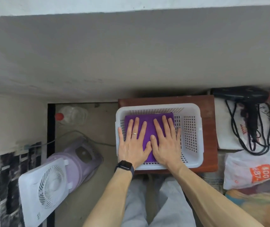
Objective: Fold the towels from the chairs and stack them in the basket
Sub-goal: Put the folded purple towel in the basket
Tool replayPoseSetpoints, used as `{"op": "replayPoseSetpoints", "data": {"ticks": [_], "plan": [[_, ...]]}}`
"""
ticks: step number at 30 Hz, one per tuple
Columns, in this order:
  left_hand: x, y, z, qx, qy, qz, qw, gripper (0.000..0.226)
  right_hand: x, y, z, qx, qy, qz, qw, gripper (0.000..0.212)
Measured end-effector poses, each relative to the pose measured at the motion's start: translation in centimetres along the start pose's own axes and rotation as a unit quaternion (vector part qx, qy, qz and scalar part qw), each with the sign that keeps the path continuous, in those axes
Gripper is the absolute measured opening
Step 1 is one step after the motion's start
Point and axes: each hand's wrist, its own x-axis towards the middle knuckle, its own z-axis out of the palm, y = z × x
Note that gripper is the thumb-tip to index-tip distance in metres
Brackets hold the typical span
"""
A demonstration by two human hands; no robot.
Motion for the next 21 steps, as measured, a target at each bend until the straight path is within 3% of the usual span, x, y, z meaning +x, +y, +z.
{"op": "replayPoseSetpoints", "data": {"ticks": [11, 21], "plan": [[1.4, 0.1, 0.9, 0.022, 0.003, 0.013, 1.0, 0.072, 1.1, 0.7, 1.1, 0.008, 0.004, -0.009, 1.0, 0.059], [1.1, 0.4, -0.4, 0.038, -0.068, -0.014, 0.997, 0.07, 0.8, 0.0, 0.2, -0.016, -0.058, 0.007, 0.998, 0.061]]}}
